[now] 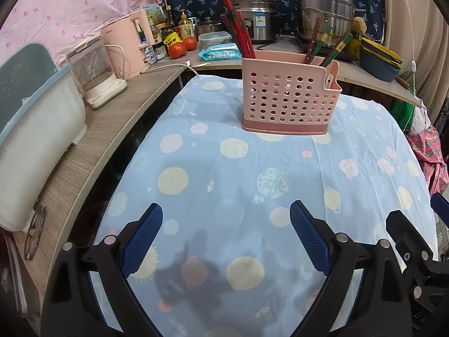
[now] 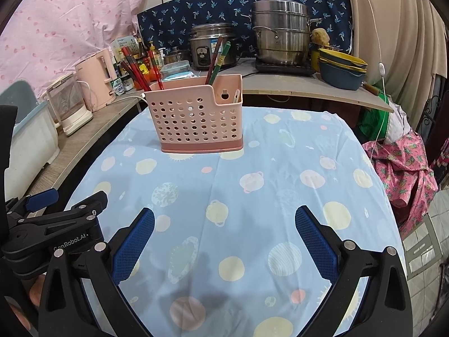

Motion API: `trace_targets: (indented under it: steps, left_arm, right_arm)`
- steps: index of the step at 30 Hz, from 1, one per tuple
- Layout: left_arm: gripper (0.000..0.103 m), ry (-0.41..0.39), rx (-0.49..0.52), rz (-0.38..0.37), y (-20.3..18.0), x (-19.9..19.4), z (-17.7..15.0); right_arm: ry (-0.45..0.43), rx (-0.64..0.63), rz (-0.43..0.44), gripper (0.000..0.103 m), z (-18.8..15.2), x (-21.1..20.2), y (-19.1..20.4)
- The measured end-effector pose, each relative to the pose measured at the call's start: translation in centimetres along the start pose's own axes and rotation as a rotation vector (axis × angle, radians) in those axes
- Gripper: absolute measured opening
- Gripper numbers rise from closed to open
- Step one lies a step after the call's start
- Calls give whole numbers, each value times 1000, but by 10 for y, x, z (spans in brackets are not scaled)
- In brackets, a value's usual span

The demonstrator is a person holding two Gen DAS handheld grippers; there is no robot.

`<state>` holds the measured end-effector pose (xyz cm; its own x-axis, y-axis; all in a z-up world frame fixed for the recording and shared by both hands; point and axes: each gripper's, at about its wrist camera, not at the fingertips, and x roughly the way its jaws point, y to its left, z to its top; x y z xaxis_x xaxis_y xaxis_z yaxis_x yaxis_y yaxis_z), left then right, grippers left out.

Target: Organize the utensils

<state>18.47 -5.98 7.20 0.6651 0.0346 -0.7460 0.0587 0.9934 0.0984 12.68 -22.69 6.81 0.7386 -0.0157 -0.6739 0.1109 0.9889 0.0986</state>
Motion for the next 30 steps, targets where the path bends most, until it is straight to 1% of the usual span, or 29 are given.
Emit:
trace_targets:
  steps: [23, 26, 30]
  left_arm:
    - [88, 3, 9, -4, -1, 0, 2]
    - [88, -8, 12, 5, -2, 0, 2]
    - [88, -8, 19, -5, -2, 1, 2]
  right_arm:
    - [6, 6, -6, 96, -1, 2, -2]
    - [5, 6, -8, 96, -1, 2, -3]
    - [6, 15, -15, 96, -1, 4, -4]
